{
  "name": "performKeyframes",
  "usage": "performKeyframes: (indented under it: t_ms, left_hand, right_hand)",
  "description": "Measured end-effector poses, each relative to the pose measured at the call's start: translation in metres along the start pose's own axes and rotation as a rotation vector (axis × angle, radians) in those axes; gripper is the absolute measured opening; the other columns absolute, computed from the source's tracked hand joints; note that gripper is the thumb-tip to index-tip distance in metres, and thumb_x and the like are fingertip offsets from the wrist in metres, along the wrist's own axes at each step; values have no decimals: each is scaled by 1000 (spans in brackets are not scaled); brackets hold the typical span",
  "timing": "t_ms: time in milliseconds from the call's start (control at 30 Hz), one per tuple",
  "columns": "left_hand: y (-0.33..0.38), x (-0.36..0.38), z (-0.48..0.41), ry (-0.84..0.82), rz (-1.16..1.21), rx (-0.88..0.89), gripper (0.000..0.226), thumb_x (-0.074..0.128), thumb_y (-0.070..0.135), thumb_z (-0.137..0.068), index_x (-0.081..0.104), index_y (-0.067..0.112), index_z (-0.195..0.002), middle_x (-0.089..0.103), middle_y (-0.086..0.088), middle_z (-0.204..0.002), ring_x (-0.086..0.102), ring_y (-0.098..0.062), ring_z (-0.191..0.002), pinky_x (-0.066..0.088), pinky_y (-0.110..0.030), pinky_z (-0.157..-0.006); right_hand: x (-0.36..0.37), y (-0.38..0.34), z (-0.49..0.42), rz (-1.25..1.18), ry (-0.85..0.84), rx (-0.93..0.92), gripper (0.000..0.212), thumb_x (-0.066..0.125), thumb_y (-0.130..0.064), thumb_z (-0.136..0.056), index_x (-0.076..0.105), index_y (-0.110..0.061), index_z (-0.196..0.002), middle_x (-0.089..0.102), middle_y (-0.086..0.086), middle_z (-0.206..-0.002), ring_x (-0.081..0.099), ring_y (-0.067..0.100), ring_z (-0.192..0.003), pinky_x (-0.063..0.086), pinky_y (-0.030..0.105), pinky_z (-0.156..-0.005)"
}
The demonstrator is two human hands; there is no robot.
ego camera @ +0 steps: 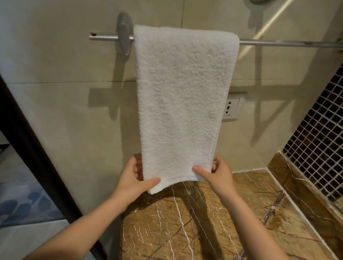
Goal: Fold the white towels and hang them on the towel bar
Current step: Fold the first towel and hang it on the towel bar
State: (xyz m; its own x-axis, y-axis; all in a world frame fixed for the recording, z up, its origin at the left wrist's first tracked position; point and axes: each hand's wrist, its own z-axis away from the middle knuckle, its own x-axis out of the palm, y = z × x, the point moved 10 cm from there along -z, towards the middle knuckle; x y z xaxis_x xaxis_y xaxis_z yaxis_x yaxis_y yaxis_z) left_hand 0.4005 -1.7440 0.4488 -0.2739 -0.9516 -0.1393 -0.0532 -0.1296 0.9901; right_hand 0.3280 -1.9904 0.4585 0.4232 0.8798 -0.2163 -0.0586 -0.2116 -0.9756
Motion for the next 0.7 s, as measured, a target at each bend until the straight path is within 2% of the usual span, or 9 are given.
performKeyframes:
  t_ms: [67,133,233,333,433,700]
  left_hand:
    - [-5,5,0,-61,-74,-13,47,83,9,-67,57,28,-101,66,11,-102,65,-3,-91,51,-16,-70]
    - [-11,5,0,-80,-115,-30,36,83,12,-68,62,25,-93,69,8,-96,67,-7,-87,52,-16,-67]
    - [-15,4,0,-81,-110,-40,25,83,15,-68,67,17,-88,73,5,-86,70,-8,-77,52,-19,-62]
    - [-11,5,1,-78,-15,-35,16,77,17,-74,69,16,-87,73,8,-80,70,-5,-72,51,-15,-57]
    - [-6,5,1,-76,17,-12,14,74,12,-77,69,15,-90,74,9,-80,70,-5,-74,52,-14,-58]
    - [-10,-2,-4,-14,1,-22,20,80,5,-69,69,15,-83,73,10,-78,71,-6,-75,53,-15,-61]
  right_hand:
    - [1,0,0,-8,-29,-2,43,79,-19,-75,52,-23,-109,72,-6,-92,70,5,-79,58,27,-73]
    - [5,-3,-1,69,-85,-27,28,76,-19,-79,60,-27,-100,71,-11,-91,69,-1,-78,58,23,-71]
    - [11,-4,2,154,-130,-28,10,72,-24,-83,64,-30,-84,68,-15,-82,66,-7,-70,51,13,-60]
    - [11,-3,3,171,-122,-25,9,71,-25,-84,63,-31,-82,67,-16,-82,64,-9,-69,48,12,-60]
    - [7,-4,3,186,-114,-27,13,72,-25,-83,62,-33,-81,66,-19,-81,62,-14,-68,46,7,-57]
    - [4,4,-4,212,-113,-21,14,76,-29,-78,66,-29,-88,69,-15,-88,67,1,-82,55,23,-72]
